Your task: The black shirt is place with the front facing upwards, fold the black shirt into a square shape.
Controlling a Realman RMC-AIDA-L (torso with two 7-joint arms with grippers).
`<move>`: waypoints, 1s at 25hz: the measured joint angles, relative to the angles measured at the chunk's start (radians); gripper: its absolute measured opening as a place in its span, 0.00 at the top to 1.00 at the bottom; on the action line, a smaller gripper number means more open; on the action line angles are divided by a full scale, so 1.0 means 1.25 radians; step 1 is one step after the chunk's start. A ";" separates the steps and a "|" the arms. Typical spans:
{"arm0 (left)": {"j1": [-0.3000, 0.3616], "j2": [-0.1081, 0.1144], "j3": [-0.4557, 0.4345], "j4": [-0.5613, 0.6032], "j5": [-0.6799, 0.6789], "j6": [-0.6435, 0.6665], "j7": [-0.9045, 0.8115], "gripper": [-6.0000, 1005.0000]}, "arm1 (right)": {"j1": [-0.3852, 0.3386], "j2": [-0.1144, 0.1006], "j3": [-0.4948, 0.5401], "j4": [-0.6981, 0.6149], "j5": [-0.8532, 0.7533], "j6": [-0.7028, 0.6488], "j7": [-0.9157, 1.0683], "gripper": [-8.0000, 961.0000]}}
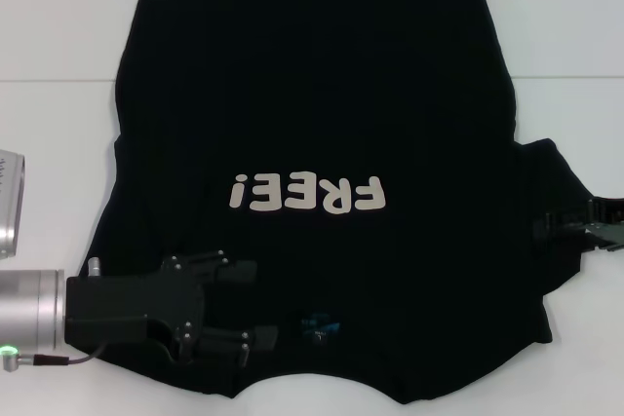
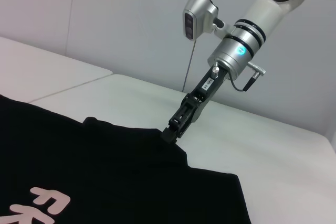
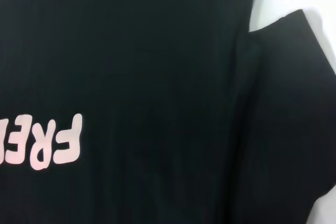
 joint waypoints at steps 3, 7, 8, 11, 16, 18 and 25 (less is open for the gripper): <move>0.000 0.000 -0.002 0.000 0.000 0.002 -0.001 0.08 | -0.003 0.001 -0.003 -0.003 0.000 0.005 0.000 0.14; 0.000 0.000 -0.003 0.001 0.000 0.003 -0.009 0.08 | -0.001 0.002 -0.009 -0.003 0.000 0.008 -0.003 0.26; 0.000 0.000 -0.003 0.002 0.000 0.003 -0.010 0.08 | -0.001 0.002 -0.014 -0.003 0.000 0.012 -0.002 0.29; 0.000 -0.001 -0.005 0.003 -0.001 0.004 -0.010 0.08 | 0.001 0.005 -0.023 0.000 -0.001 0.028 0.001 0.38; -0.001 -0.001 -0.006 0.003 -0.003 0.003 -0.010 0.08 | 0.004 0.008 -0.024 -0.001 -0.002 0.033 0.002 0.57; -0.001 -0.001 -0.006 0.003 -0.003 0.003 -0.010 0.08 | 0.004 0.008 -0.025 -0.002 -0.002 0.033 0.002 0.68; -0.001 -0.001 -0.006 0.003 -0.003 -0.002 -0.010 0.08 | 0.003 0.004 -0.025 -0.004 -0.003 0.029 0.002 0.96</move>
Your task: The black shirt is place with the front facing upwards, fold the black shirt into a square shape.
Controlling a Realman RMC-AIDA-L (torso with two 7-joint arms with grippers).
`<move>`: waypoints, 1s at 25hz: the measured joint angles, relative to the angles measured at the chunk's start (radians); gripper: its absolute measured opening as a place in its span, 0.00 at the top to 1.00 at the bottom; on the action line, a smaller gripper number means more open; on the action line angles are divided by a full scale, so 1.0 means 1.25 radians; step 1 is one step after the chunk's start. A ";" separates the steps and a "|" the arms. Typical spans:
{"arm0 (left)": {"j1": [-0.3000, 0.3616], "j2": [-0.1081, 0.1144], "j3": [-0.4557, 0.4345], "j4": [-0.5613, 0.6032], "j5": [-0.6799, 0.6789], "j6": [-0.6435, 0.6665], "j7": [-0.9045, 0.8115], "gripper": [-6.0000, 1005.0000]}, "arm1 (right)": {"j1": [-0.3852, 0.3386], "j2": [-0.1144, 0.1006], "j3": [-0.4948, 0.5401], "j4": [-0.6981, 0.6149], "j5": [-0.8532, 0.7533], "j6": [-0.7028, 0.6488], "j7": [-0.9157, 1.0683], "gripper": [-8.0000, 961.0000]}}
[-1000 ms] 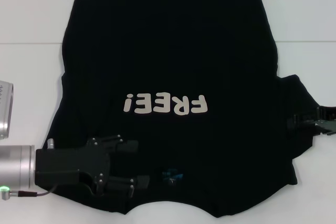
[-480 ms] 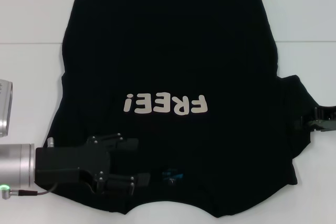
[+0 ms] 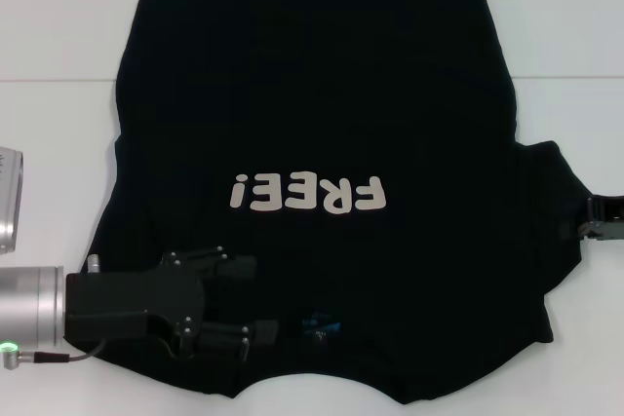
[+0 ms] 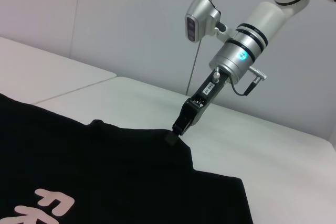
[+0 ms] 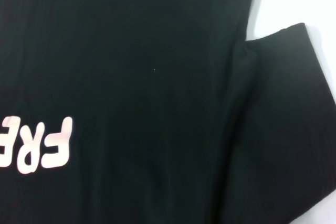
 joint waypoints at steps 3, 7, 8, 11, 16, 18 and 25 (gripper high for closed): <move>0.000 0.000 0.000 0.000 0.000 -0.001 0.000 0.08 | -0.007 -0.004 0.005 -0.015 0.001 -0.002 0.000 0.97; 0.001 0.000 -0.001 -0.001 -0.001 -0.002 0.000 0.08 | -0.027 -0.008 0.025 -0.067 0.018 -0.022 0.000 0.98; 0.001 0.000 -0.001 -0.001 -0.001 -0.002 0.000 0.08 | -0.031 -0.009 0.029 -0.080 0.025 -0.031 -0.001 0.97; 0.001 0.000 -0.001 -0.001 -0.001 -0.002 0.000 0.08 | -0.045 -0.012 0.030 -0.134 0.061 -0.064 -0.011 0.97; 0.001 0.000 -0.003 -0.002 -0.001 -0.003 0.000 0.08 | -0.034 -0.007 0.023 -0.144 0.071 -0.083 -0.044 0.96; 0.001 0.000 -0.003 -0.002 -0.001 -0.004 0.000 0.08 | -0.021 0.001 0.013 -0.143 0.071 -0.084 -0.069 0.95; 0.001 0.002 -0.002 -0.003 -0.001 -0.006 -0.001 0.08 | 0.020 0.030 -0.064 -0.147 0.068 -0.076 -0.114 0.94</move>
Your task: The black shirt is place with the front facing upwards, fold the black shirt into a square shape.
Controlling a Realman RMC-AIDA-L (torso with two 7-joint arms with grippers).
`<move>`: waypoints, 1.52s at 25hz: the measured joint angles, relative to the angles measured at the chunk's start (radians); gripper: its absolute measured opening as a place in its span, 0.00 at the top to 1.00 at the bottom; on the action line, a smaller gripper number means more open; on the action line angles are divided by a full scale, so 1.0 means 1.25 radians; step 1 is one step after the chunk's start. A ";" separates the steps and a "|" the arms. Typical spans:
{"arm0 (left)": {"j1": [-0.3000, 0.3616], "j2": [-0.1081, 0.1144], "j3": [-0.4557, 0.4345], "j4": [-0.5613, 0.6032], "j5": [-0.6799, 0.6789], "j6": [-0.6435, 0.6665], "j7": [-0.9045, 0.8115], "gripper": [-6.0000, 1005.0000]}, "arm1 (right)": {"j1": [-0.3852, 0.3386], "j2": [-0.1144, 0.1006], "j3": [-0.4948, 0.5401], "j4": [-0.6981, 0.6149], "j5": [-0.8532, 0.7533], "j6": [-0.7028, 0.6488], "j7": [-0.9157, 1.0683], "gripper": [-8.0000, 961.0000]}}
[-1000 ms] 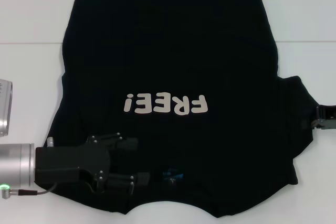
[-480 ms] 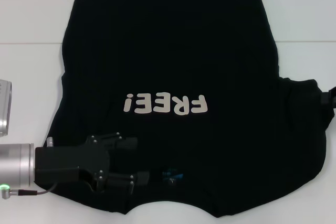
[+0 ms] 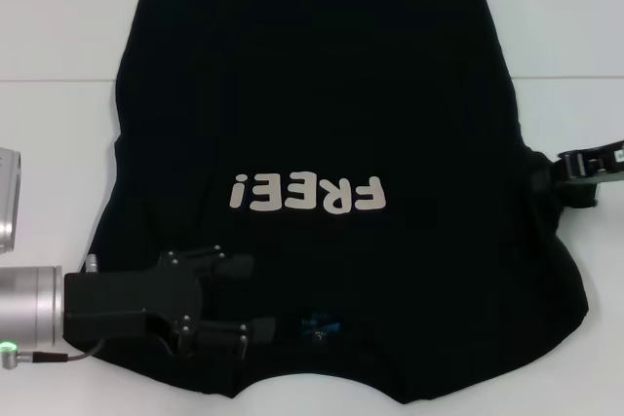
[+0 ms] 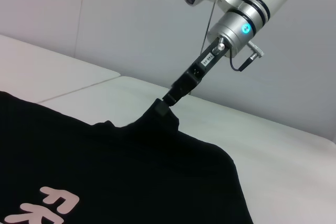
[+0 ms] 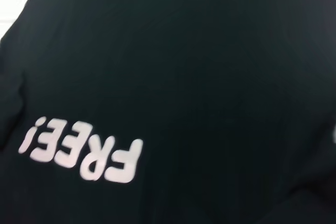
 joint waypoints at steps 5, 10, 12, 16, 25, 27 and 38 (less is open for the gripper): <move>0.000 0.000 0.000 0.000 0.001 -0.003 0.000 0.08 | 0.013 0.014 -0.016 -0.001 0.003 0.006 -0.017 0.92; 0.000 -0.001 0.000 -0.001 0.002 -0.005 -0.001 0.08 | 0.019 0.023 -0.018 -0.002 0.003 0.007 -0.021 0.91; 0.000 -0.001 0.000 -0.001 0.002 -0.005 -0.001 0.08 | 0.021 0.024 -0.018 -0.002 0.003 0.007 -0.021 0.91; 0.000 -0.001 0.000 0.000 0.002 -0.005 -0.001 0.08 | 0.027 0.026 -0.018 0.000 0.004 0.007 -0.021 0.90; 0.000 -0.001 0.000 0.000 0.003 -0.011 -0.001 0.08 | 0.025 0.031 -0.018 0.041 0.118 -0.019 -0.075 0.83; 0.000 -0.001 0.000 -0.001 0.003 -0.016 -0.001 0.08 | 0.022 0.031 -0.017 0.065 0.147 -0.018 -0.109 0.73; -0.001 -0.001 0.000 -0.003 0.002 -0.018 -0.001 0.08 | -0.045 0.005 0.074 0.088 0.171 0.009 -0.090 0.30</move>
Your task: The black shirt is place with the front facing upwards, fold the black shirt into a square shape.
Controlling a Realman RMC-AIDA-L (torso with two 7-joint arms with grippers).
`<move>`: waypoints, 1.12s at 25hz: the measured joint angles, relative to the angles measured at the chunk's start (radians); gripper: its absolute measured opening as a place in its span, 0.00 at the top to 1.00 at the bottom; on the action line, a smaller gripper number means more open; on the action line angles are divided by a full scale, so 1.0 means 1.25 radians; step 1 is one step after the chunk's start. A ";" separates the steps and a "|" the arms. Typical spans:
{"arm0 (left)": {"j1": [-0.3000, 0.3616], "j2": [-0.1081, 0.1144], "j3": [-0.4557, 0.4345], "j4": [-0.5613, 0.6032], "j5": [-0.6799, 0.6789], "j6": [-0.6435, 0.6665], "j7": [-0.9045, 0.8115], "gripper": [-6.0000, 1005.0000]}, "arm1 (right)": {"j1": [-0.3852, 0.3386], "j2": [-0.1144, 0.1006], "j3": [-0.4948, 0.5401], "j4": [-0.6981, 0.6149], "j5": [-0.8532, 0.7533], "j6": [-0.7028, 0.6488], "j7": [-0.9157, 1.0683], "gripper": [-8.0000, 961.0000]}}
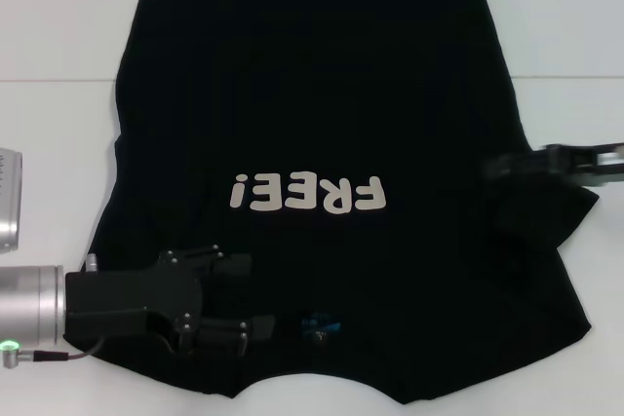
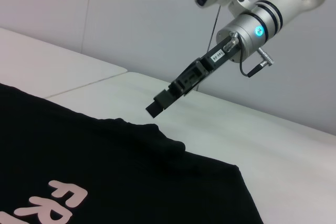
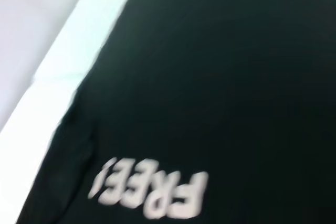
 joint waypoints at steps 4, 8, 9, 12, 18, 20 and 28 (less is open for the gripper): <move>-0.002 0.000 0.000 0.001 0.000 0.000 0.000 0.08 | -0.039 -0.045 0.018 0.008 -0.006 -0.011 0.110 0.24; -0.005 0.000 0.000 0.003 0.000 0.000 -0.008 0.08 | -0.046 -0.097 0.011 0.032 -0.063 -0.032 0.225 0.25; -0.006 0.000 0.000 0.004 0.001 -0.001 -0.013 0.08 | -0.046 -0.097 0.011 0.032 -0.063 -0.032 0.225 0.25; -0.007 0.002 0.000 0.005 0.001 -0.006 -0.028 0.08 | -0.035 -0.109 0.009 0.034 -0.107 -0.050 0.257 0.25; -0.002 0.007 0.000 0.006 -0.002 -0.008 -0.048 0.08 | -0.006 -0.103 0.009 0.043 -0.176 -0.037 0.285 0.25; -0.001 0.007 0.000 0.006 0.000 -0.008 -0.052 0.08 | 0.003 -0.094 0.007 0.056 -0.184 -0.018 0.287 0.25; -0.001 0.010 0.001 0.006 0.001 -0.009 -0.053 0.08 | 0.021 -0.067 -0.005 0.090 -0.185 0.030 0.286 0.25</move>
